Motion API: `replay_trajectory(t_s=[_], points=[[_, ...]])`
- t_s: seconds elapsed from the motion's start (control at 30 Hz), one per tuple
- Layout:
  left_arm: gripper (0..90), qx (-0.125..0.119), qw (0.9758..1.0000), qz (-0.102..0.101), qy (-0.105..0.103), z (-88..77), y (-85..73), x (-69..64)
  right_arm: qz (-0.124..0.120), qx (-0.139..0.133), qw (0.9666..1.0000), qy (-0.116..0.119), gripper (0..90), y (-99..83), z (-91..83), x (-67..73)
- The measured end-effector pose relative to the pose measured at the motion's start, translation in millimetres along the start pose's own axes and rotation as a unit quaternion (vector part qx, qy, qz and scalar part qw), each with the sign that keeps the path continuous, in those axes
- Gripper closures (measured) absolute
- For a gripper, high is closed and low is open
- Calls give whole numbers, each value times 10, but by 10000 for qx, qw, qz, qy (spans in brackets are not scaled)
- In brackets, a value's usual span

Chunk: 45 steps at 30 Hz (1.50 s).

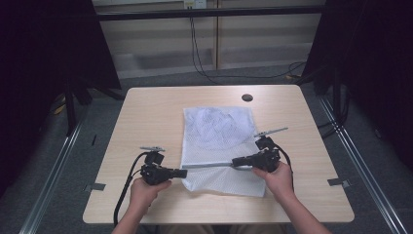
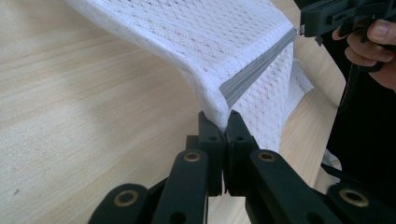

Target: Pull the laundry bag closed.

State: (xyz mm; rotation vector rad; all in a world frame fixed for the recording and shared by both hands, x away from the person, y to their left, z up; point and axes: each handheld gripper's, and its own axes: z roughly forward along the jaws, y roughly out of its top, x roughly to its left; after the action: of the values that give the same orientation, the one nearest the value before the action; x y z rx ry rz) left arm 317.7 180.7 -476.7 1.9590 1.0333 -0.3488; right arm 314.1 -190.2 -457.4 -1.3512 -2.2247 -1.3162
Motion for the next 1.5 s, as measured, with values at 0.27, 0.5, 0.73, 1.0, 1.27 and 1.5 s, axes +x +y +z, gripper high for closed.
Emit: replay_trajectory(t_s=[0.27, 0.5, 0.73, 1.0, 1.27, 1.5], points=[[886, 14, 10000, -2, -17, 1, 0, 1, 27, 10, 10000, 27, 869, -4, 5, -13], [887, 3, 10000, 0, -12, -2, 0, -2, 42, 34, 10000, 30, 869, -8, 10, -24], [886, 0, 10000, -6, -25, 2, -1, -1, 117, 8, 9999, 114, 869, -13, 0, -40], [886, 20, 10000, -16, -47, 2, -4, -11, 66, 15, 9999, 104, 869, -12, -15, -31], [887, -10, 10000, -44, 8, -4, -6, 1, 58, 25, 10000, 12, 869, -13, -15, -29], [887, -85, 9999, -137, -27, -38, -23, 29, 105, -25, 9999, -10, 869, -20, -86, -72]])
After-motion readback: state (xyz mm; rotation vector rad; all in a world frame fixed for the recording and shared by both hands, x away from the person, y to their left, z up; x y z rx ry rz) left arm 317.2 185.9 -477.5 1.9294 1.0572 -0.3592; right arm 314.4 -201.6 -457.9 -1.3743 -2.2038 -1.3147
